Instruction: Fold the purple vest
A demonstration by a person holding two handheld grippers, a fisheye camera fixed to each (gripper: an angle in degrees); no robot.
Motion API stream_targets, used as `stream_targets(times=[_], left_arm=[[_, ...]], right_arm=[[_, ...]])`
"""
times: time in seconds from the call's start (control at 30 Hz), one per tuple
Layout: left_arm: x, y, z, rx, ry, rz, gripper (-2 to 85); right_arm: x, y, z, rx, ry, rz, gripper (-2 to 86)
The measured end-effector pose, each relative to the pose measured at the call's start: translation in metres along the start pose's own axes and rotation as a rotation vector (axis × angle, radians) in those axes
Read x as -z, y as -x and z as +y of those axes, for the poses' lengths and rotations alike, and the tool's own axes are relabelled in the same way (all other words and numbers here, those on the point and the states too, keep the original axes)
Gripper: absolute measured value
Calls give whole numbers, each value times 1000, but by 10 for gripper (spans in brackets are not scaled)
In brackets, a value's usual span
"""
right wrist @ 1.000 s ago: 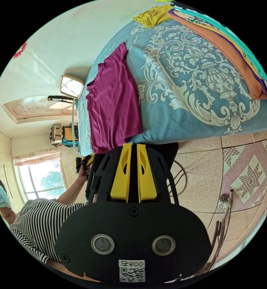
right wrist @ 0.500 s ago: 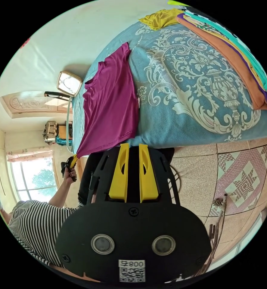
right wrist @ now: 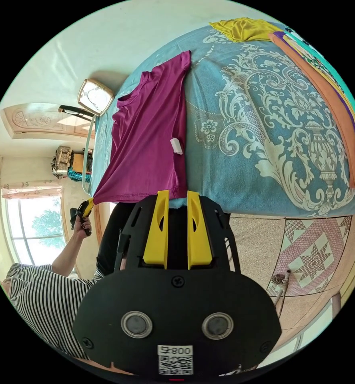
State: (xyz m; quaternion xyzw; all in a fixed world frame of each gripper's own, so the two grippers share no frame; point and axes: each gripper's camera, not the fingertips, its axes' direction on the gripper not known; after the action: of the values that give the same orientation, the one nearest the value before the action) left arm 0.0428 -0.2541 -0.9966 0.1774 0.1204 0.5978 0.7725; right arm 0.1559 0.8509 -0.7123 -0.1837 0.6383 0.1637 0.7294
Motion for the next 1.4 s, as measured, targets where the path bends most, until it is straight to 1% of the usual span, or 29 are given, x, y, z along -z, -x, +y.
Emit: stream_targets(times=[0.13,0.23,0.37,0.53,0.7,0.83,0.93,1.0,1.03,1.1,1.13,1.17,1.2,1.3,1.4], left_arm=[[6,-4,-7,7,6,0,8],[8,-9,-14,11,12,3,9],[7,-18,-23,10,31,5,10],[13,-31,-32,1,37,24,10],[17,-68,-52,-80,48,51,10],[1,-96,-100,-105,36,101,10],[-18,-141,-172,-141,11,119,10],[-18,-202,-241,-193,-56,153,10],[-16,-220,-258,-207,-81,173,10],[3,-307,-314,-308,-167,238,10],[9,-331,-325,-343,-185,241,10],[23,-379,-343,-420,-216,242,10],[39,-423,-355,-496,-242,240,11],[75,-510,-359,-658,-290,219,11],[102,-551,-339,-756,-300,215,11]], right_arm=[[-3,9,-12,37,12,46,81],[-16,14,-21,67,67,116,78],[-22,14,-23,76,106,205,40],[-4,1,-12,82,124,125,15],[60,-18,-6,66,3,-53,8],[100,-29,-42,74,-58,-107,6],[145,-17,-101,122,-115,-95,5],[200,5,-154,164,-200,-79,5],[217,12,-166,178,-231,-90,5],[287,52,-202,250,-348,-96,5],[304,64,-207,273,-373,-91,5],[337,88,-214,323,-419,-76,5],[366,110,-216,373,-461,-50,5],[418,151,-202,473,-537,4,5],[439,163,-168,539,-590,-6,5]])
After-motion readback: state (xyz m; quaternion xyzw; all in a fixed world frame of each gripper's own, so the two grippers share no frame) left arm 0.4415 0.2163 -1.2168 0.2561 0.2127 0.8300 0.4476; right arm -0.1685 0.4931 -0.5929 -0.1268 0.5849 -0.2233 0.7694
